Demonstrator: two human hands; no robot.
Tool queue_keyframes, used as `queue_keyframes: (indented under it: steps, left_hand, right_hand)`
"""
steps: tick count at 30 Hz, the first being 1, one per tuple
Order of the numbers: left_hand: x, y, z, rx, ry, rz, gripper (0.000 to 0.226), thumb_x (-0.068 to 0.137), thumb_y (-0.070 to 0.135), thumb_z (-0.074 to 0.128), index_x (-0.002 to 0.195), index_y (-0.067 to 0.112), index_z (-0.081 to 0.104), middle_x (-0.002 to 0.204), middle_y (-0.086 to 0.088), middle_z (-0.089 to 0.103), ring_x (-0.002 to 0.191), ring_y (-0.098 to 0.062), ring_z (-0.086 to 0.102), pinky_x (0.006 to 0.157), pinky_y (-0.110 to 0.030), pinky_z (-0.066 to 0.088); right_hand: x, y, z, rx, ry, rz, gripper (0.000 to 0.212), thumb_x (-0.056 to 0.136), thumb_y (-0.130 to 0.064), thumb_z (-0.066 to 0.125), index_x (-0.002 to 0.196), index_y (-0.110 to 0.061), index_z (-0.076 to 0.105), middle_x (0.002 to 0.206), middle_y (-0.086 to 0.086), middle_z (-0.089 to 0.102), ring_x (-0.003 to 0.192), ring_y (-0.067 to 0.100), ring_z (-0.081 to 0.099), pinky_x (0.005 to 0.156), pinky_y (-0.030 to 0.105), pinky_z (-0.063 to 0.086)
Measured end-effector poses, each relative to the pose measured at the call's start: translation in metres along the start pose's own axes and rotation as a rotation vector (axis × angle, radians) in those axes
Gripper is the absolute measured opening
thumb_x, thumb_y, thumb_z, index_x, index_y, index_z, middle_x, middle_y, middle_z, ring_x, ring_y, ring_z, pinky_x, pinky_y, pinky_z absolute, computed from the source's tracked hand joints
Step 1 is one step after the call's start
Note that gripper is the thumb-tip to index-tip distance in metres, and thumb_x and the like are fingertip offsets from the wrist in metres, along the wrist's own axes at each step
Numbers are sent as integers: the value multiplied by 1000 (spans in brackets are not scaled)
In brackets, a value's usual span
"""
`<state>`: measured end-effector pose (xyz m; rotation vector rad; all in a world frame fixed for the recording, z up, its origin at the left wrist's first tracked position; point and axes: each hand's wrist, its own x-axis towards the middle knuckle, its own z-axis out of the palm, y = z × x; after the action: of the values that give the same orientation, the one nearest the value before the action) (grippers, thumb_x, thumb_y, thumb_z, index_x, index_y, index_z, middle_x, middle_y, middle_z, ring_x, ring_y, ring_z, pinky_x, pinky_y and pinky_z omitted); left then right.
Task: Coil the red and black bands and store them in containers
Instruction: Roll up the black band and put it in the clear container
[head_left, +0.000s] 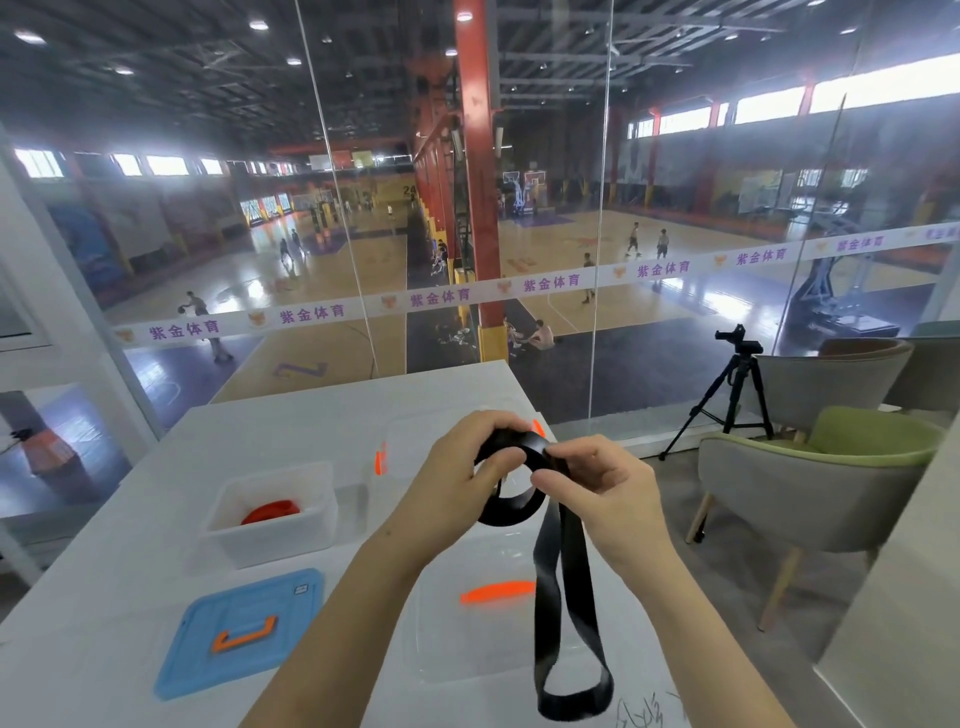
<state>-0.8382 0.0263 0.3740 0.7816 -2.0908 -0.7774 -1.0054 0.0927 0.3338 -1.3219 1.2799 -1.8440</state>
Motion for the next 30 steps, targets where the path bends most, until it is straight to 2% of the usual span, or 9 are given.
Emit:
queue_keyframes:
  steps: [4, 6, 8, 11, 16, 19, 22, 25, 30]
  left_hand:
    - [-2, -3, 8, -247, 153, -38, 30, 100, 3, 56, 107, 30, 67, 101, 13, 68, 86, -13, 65, 73, -20, 52]
    - [-2, -1, 11, -355, 253, -71, 30, 101, 2, 54, 106, 28, 68, 103, 11, 69, 94, -12, 66, 72, -17, 53]
    - [-2, 1, 13, -397, 307, -81, 28, 102, 3, 53, 108, 27, 69, 108, 10, 70, 103, -9, 65, 79, -14, 52]
    - [-3, -4, 11, -356, 260, -104, 25, 105, 8, 51, 112, 26, 68, 109, 11, 71, 108, -9, 66, 88, -16, 51]
    - [-4, -16, -1, -245, 72, -162, 12, 105, 15, 54, 111, 24, 58, 112, 13, 68, 112, -7, 64, 95, -26, 51]
    - [-2, -13, -1, -132, 9, -92, 21, 103, 15, 57, 117, 30, 57, 116, 20, 64, 116, 0, 59, 97, -17, 47]
    - [0, -8, 2, -94, 66, -19, 23, 101, 7, 57, 113, 26, 64, 107, 21, 65, 109, 0, 60, 91, -9, 44]
    - [-1, -5, 4, -269, 182, -42, 24, 101, 1, 54, 105, 22, 66, 101, 16, 67, 101, -6, 63, 91, -19, 49]
    - [0, -8, 8, -452, 319, -100, 22, 106, 7, 49, 109, 23, 63, 106, 8, 68, 101, -13, 65, 93, -34, 55]
  right_hand:
    - [0, 2, 0, 45, 20, -2, 35, 77, 3, 87, 96, -26, 81, 94, 5, 80, 92, 23, 76, 85, 25, 59]
    - [-4, 3, 2, 61, 28, -1, 39, 77, 6, 85, 97, -28, 80, 96, 3, 81, 92, 18, 77, 84, 22, 58]
    - [-7, 3, 4, 75, 54, -1, 43, 78, 7, 84, 91, -34, 81, 94, -1, 81, 89, 13, 76, 81, 19, 57]
    - [-6, 5, 4, 49, 91, -16, 42, 78, 4, 87, 86, -37, 81, 91, -2, 80, 85, 14, 76, 80, 20, 58]
    - [-3, 8, 1, 19, 82, 1, 38, 80, 2, 85, 89, -34, 83, 93, -2, 82, 90, 18, 77, 88, 32, 58]
    - [-3, 8, 6, -36, 45, -30, 35, 81, 1, 85, 89, -33, 82, 94, -3, 82, 92, 18, 77, 89, 32, 58]
    - [-2, 6, 11, 17, 65, -18, 35, 80, 2, 86, 84, -33, 81, 92, -1, 81, 88, 18, 76, 86, 29, 58]
    - [0, 5, 13, 42, 70, -13, 39, 80, 0, 86, 87, -37, 81, 95, -2, 81, 92, 21, 77, 88, 33, 58]
    - [-6, 7, 17, 51, 40, -23, 49, 81, 3, 85, 96, -43, 80, 98, -2, 80, 95, 15, 76, 84, 21, 58]
